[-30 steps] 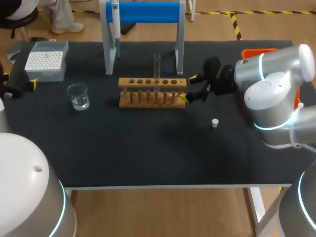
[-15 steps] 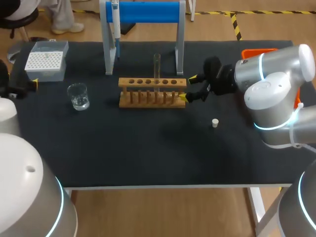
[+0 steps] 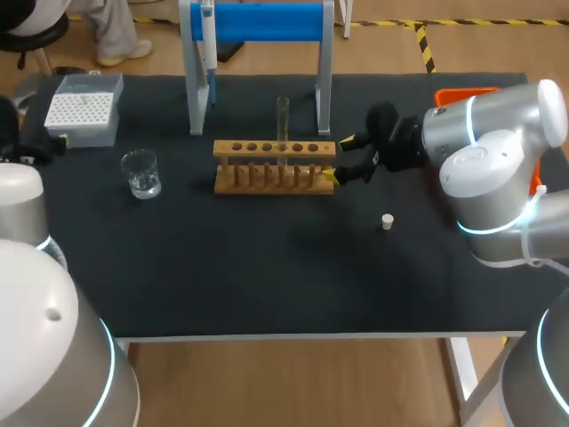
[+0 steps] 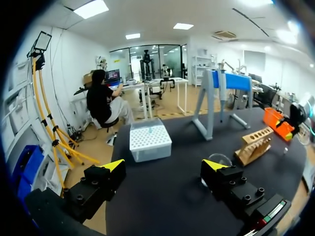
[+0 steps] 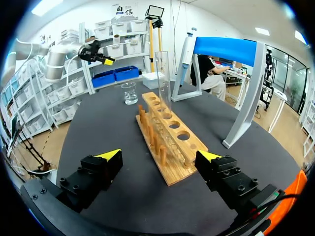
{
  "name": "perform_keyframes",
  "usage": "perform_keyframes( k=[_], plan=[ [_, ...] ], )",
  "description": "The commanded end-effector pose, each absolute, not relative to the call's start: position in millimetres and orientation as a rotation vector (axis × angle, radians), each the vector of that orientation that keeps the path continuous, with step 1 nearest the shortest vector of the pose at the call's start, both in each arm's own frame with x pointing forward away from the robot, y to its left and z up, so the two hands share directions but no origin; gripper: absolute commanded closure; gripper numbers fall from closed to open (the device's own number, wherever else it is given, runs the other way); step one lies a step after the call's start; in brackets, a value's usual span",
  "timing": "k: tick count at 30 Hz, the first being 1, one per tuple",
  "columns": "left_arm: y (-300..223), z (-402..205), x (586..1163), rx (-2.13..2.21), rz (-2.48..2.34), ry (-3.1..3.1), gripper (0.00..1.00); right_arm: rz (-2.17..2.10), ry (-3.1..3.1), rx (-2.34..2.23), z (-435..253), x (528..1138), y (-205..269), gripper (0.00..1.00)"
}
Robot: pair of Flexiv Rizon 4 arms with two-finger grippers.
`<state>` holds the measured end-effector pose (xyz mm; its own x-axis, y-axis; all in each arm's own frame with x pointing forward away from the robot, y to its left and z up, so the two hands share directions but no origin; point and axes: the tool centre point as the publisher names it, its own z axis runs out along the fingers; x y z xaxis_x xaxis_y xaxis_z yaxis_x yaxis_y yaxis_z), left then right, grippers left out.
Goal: Invert the test tube, pick up the pipette, mount the tip to pipette, aspirate from beaker and dispense into the tube, eject the tip, return the pipette, and cap with the stopper.
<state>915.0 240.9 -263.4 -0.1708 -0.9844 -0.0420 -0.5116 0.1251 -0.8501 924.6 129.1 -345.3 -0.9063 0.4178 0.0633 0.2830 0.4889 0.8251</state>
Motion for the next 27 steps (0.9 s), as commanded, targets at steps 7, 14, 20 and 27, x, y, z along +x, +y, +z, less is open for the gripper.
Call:
perform_keyframes(
  k=[7, 14, 20, 27],
  plan=[
    [242.6, -287.8, 963.8, -1.521, -0.907, 1.72, 0.0, 1.39, 2.583, 0.611, -345.0, 924.3, 128.3, 0.0],
    [248.5, -297.5, 976.3, -1.552, -0.883, 1.712, 0.0, 1.39, 2.583, 0.611, -345.0, 924.3, 128.3, 0.0],
    [250.4, -304.1, 990.5, -1.564, -0.865, 1.706, 0.0, 1.39, 2.583, 0.611, -345.0, 924.3, 128.3, 0.0],
    [251.5, -309.0, 1009.7, -1.562, -0.853, 1.703, 0.0, 1.39, 2.583, 0.611, -345.0, 924.3, 128.3, 0.0]
  ],
)
